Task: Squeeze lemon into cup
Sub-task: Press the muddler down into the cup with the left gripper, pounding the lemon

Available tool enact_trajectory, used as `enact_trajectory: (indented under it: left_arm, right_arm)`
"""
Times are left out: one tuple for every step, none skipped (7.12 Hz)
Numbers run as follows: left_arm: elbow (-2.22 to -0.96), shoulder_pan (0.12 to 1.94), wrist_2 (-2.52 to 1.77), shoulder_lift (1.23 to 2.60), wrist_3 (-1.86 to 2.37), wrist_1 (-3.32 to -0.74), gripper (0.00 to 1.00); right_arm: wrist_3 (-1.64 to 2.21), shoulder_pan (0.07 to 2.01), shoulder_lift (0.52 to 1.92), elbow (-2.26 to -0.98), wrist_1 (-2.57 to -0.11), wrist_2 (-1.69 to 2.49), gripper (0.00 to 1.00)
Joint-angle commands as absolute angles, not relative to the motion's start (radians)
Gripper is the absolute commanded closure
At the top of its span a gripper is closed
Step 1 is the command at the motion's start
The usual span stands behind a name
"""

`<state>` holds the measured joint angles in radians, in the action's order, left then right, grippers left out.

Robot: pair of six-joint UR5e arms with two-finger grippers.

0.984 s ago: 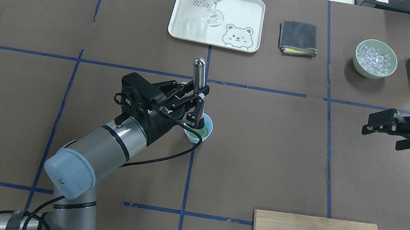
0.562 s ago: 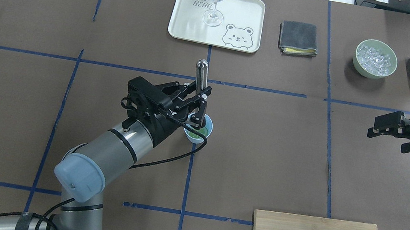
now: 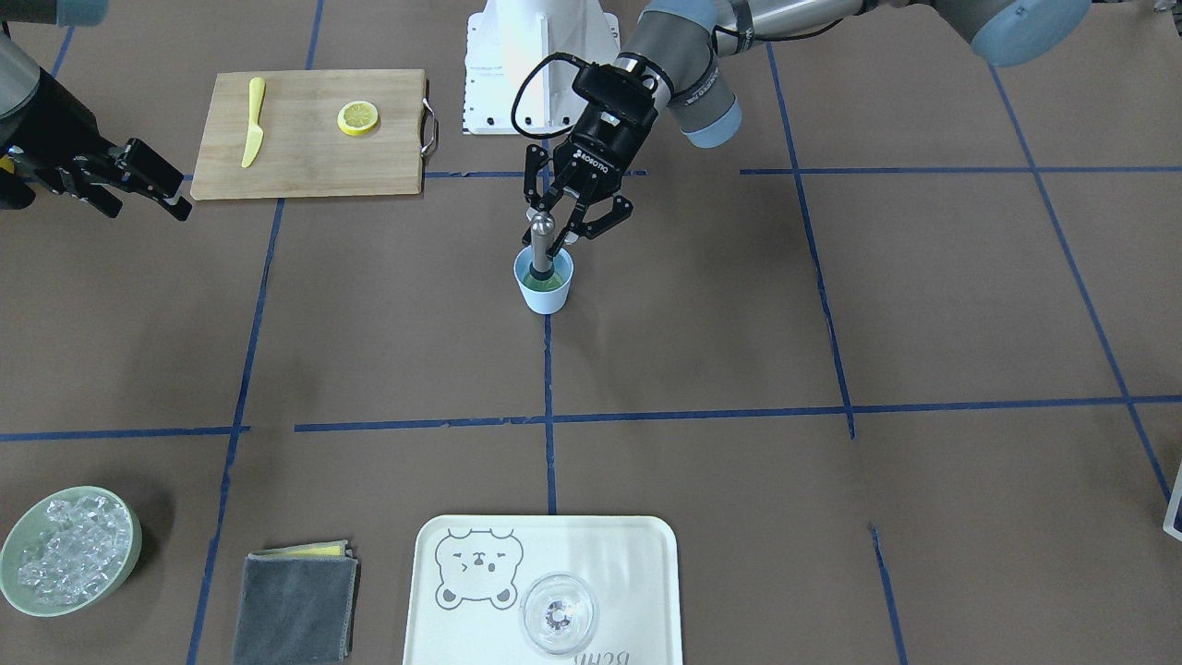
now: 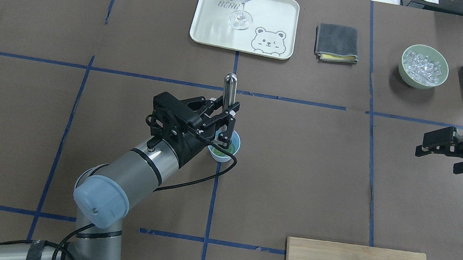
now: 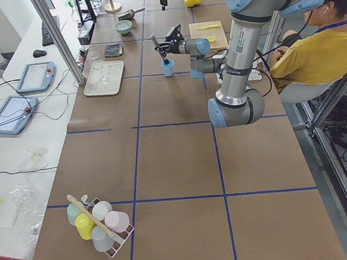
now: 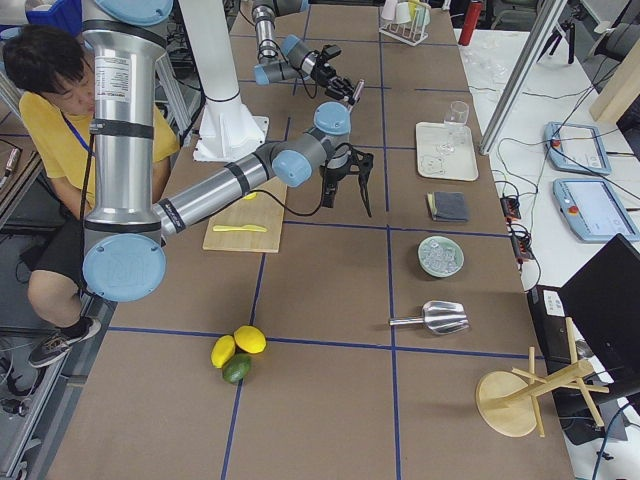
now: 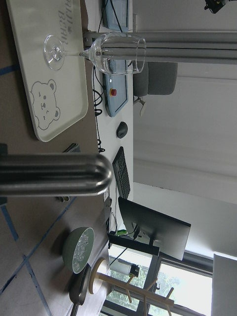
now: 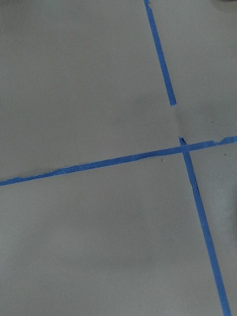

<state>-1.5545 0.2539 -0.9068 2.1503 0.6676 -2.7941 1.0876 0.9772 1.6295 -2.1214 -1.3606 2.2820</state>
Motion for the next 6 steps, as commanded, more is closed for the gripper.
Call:
enact_trajectory:
  left_arm:
    - [-1.508,0.242,-0.904,2.154,0.667,-2.795,1.00]
    - [-1.488,0.238,-0.904,2.155,0.667,-2.796,1.00]
    - [-1.476,0.233,-0.904,2.161,0.667,-2.795,1.00]
    - [-1.476,0.233,-0.904,2.161,0.669,-2.795,1.00]
    - [-1.476,0.233,-0.904,2.161,0.669,-2.795,1.00]
    - [-1.476,0.230,-0.904,2.161,0.667,-2.795,1.00]
  right_arm:
    - [1.088,0.977,1.631,-2.121,-1.361,2.287,0.00]
    - [1.088,0.977,1.631,-2.121,-1.361,2.292,0.00]
    - [1.088,0.977,1.629,-2.121,-1.359,2.292,0.00]
    - [1.088,0.977,1.629,-2.121,-1.361,2.292,0.00]
    - [1.088,0.977,1.629,-2.123,-1.361,2.292,0.00]
    - [1.089,0.977,1.629,-2.125,-1.359,2.293,0.00]
